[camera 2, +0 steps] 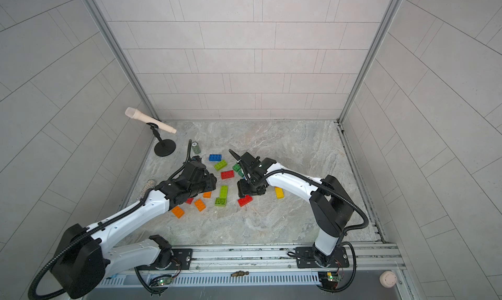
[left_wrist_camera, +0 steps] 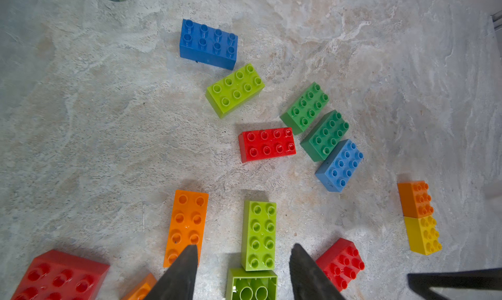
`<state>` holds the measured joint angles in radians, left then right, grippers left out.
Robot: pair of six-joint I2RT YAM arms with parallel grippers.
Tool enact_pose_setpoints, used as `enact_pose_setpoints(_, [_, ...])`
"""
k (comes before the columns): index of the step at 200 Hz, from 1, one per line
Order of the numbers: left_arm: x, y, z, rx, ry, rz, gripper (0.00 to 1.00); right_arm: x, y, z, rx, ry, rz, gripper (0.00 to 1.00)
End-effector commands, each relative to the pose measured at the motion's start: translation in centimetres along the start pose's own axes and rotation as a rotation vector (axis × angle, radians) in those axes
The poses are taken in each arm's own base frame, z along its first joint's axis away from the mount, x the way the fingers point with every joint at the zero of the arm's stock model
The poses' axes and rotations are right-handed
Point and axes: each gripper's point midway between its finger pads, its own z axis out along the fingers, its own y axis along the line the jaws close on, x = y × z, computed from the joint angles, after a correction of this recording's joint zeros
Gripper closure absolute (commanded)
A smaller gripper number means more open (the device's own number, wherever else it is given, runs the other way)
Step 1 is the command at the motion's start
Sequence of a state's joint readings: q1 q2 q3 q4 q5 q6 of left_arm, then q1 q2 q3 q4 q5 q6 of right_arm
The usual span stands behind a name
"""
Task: Assemble a rectangle with lego
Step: Adjust the lego brick at the center of the board, then pick up the lego brick from the center of the board.
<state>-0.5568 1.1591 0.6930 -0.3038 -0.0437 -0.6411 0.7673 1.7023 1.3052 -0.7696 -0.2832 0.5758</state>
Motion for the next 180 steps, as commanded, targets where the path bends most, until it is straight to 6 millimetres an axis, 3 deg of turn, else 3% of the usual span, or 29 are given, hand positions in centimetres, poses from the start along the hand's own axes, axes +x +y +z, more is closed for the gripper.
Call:
enact_pose_setpoints(1, [0.1, -0.6, 0.3, 0.049, -0.021, 0.015, 0.40, 1.9, -3.1, 0.4, 0.193, 0.102, -0.167, 0.22])
enact_pose_setpoints(44, [0.9, 0.6, 0.2, 0.099, -0.127, -0.019, 0.38, 0.2, 0.1, 3.3, 0.246, 0.071, -0.242, 0.16])
enact_pose_setpoints(79, [1.3, 1.5, -0.1, 0.104, -0.182, -0.028, 0.37, 0.2, -0.5, 5.5, 0.304, 0.093, -0.276, 0.19])
enact_pose_setpoints(180, [1.9, 0.8, 0.8, 0.134, -0.144, -0.029, 0.38, 0.2, -0.6, 7.3, 0.310, 0.134, -0.295, 0.25])
